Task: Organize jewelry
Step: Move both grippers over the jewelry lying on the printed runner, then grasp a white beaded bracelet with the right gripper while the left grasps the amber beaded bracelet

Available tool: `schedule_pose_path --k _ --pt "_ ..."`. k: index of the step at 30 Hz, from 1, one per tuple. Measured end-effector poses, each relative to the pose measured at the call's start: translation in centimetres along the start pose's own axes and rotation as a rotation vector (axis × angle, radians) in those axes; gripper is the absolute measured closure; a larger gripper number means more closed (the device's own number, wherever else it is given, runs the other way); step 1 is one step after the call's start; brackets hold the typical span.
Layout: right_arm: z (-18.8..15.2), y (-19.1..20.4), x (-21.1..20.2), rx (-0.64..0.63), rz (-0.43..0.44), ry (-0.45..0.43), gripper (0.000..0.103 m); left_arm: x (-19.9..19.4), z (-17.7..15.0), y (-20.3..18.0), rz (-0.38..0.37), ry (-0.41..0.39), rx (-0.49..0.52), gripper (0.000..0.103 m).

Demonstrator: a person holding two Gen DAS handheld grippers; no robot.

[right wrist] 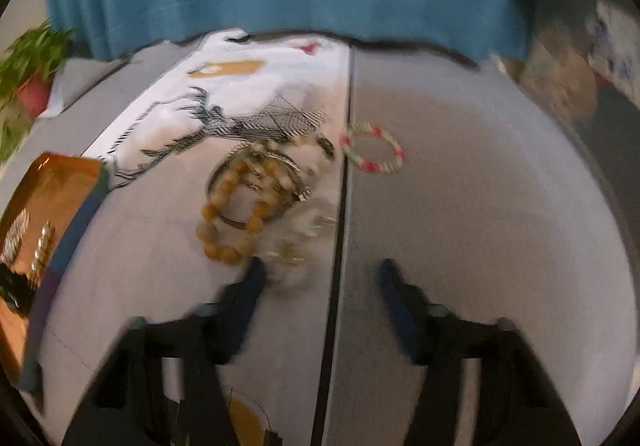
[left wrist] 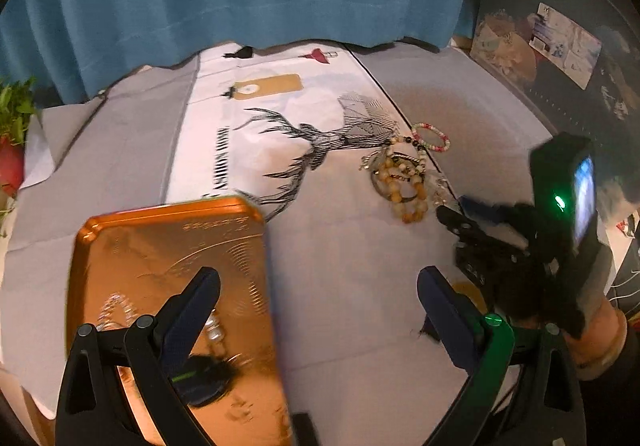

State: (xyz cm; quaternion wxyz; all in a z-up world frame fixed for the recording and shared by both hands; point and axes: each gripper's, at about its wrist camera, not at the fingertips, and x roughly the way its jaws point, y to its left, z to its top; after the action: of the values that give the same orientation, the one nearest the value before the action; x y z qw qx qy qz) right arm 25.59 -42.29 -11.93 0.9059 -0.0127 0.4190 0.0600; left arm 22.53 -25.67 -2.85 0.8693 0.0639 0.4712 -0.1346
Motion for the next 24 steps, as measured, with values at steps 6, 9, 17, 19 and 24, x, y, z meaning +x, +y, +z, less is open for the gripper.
schedule_pose_path --k 6,9,17,19,24 --pt "-1.4 -2.2 -1.2 0.051 0.012 -0.005 0.090 4.4 1.9 -2.4 -0.084 0.069 0.019 0.005" --pt "-1.9 -3.6 -1.6 0.082 0.024 -0.010 0.090 6.6 2.9 -3.1 -0.107 0.076 0.007 0.005" --pt "-2.4 -4.2 -1.9 0.104 0.042 -0.017 0.090 10.3 4.3 -3.3 -0.080 0.126 -0.040 0.006" --pt "-2.4 -4.3 -1.8 0.110 0.049 -0.018 0.090 10.6 4.3 -3.0 -0.076 0.129 -0.049 0.007" --pt "-2.4 -4.5 -1.8 0.113 0.053 -0.018 0.090 11.4 4.1 -3.0 -0.057 0.140 -0.019 0.017"
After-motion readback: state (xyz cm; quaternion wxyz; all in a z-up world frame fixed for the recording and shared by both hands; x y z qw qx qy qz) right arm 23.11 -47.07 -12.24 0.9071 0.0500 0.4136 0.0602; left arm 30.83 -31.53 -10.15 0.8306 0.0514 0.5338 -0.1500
